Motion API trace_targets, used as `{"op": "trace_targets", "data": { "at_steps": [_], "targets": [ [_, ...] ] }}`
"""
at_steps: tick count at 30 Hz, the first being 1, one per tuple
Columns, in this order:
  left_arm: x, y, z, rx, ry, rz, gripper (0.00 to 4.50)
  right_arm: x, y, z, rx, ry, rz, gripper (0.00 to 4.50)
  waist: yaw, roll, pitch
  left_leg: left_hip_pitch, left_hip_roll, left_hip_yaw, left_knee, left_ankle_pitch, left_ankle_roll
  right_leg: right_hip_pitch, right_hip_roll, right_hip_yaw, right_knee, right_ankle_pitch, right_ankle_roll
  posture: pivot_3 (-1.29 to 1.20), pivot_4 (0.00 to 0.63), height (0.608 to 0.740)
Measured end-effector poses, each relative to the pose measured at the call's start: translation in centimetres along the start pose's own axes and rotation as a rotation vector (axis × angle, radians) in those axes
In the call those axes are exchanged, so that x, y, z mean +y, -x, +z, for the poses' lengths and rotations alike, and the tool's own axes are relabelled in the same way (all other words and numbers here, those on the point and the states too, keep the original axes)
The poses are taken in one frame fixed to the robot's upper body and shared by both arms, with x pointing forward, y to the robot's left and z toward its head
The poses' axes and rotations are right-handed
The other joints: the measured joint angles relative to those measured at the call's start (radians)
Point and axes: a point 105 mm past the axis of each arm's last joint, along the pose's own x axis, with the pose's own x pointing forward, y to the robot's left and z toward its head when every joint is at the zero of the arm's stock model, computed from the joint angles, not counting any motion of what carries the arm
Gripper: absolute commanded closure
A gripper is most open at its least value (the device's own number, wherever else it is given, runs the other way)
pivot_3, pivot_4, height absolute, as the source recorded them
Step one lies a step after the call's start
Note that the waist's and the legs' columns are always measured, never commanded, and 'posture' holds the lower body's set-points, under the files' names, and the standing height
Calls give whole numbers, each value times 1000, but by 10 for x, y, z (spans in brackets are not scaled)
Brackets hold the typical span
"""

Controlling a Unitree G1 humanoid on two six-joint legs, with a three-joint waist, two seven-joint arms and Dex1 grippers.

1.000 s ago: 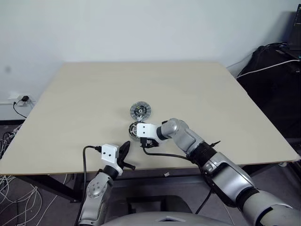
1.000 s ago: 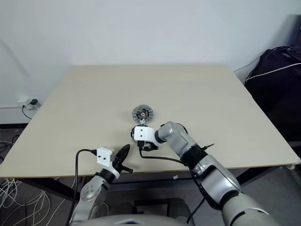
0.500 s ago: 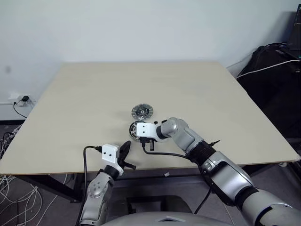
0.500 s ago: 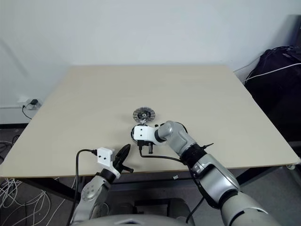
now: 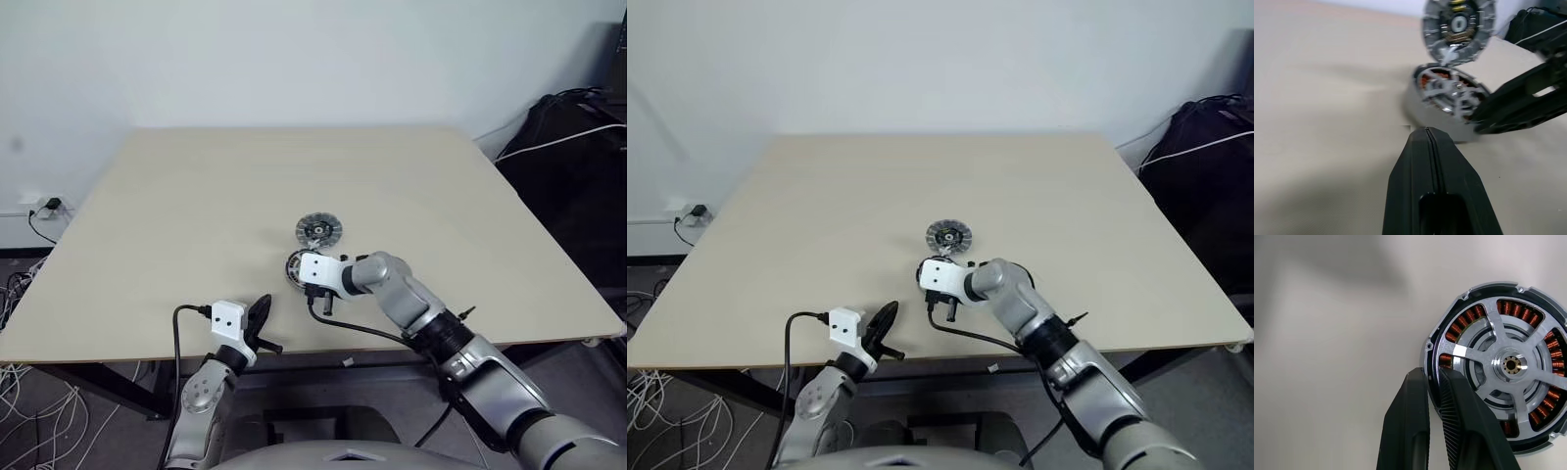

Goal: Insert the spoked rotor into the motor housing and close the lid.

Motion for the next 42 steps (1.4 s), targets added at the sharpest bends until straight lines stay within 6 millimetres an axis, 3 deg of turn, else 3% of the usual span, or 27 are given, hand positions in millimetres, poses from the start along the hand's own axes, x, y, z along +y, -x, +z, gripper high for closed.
{"op": "trace_targets", "data": {
  "at_steps": [4, 12, 18, 19, 20, 24, 25, 26, 30, 32, 38, 42],
  "targets": [
    [0, -1, -1, 9, 8, -2, 4500, 5, 13, -2, 0, -94, -17, 4416, -1, 0, 0, 0, 0, 0, 0, 0, 0, 0, 0, 0, 0, 0, 0, 0, 0, 740],
    [-2, -2, -4, 29, 18, -8, 4500, 24, 26, 10, -7, -442, -2, 4416, 1, 0, 0, 0, 0, -1, 0, 0, 0, 0, -1, -1, 0, 0, -1, 0, 0, 740],
    [-3, -2, -4, 29, 19, -12, 4500, 26, 28, 10, 5, -481, -5, 4416, 4, 0, 0, -1, 0, -2, 0, 0, 0, 0, -1, -2, 0, -1, -1, 0, 0, 740],
    [-3, -2, -4, 30, 19, -12, 4500, 26, 28, 10, 7, -484, -5, 3856, 4, 0, 0, -1, 0, -2, 0, 0, 0, 0, -1, -2, 0, -1, -1, 0, 0, 740],
    [-3, -2, -4, 29, 19, -12, 4500, 26, 28, 10, 7, -485, -5, 3712, 4, 0, 0, -1, -1, -2, 0, 0, 0, 0, -1, -2, 0, -1, -1, 0, 0, 740],
    [-4, -2, -3, 30, 20, -13, 4500, 27, 29, 9, 14, -503, -4, 3712, 5, 0, 0, -1, -1, -2, 0, 0, 0, 0, -2, -2, 0, -1, -1, 0, 0, 740],
    [-8, -1, -3, 43, 32, -22, 4500, 36, 17, 20, 5, -764, 1, 3712, -1, 0, 0, -2, -1, -4, 0, 0, 0, 0, -2, -4, 0, 0, 0, 0, 0, 740],
    [-8, -1, -4, 52, 34, -25, 4500, 37, 4, 47, -82, -763, 14, 3712, -3, -1, 0, -1, -1, -4, 0, 1, -1, 1, -1, -5, 0, 0, 0, 0, 0, 740],
    [-9, -1, -7, 63, 36, -41, 4500, 36, 30, 99, -377, -458, 70, 3712, -3, -1, 0, -1, -1, -6, 0, 0, 0, 1, -1, -5, 0, -1, 1, 0, 0, 740],
    [-9, -1, -7, 62, 37, -44, 4500, 38, 40, 106, -442, -259, 56, 3712, -2, -1, 0, -1, -2, -7, 0, 0, 0, 3, -2, -6, -2, -2, 1, 0, 0, 740],
    [-9, -1, -7, 62, 37, -47, 4500, 48, 46, 88, -440, 100, 81, 3712, -3, -2, 1, 0, -3, -6, 0, 0, 0, 4, -3, -5, -2, -2, 0, 0, 0, 740],
    [-10, -1, -7, 62, 39, -50, 4500, 44, 37, 63, -336, 204, 115, 3712, -2, -2, 1, 1, -3, -5, 0, 0, 0, 4, -3, -5, -2, -2, 0, 0, 0, 740]
  ]
}}
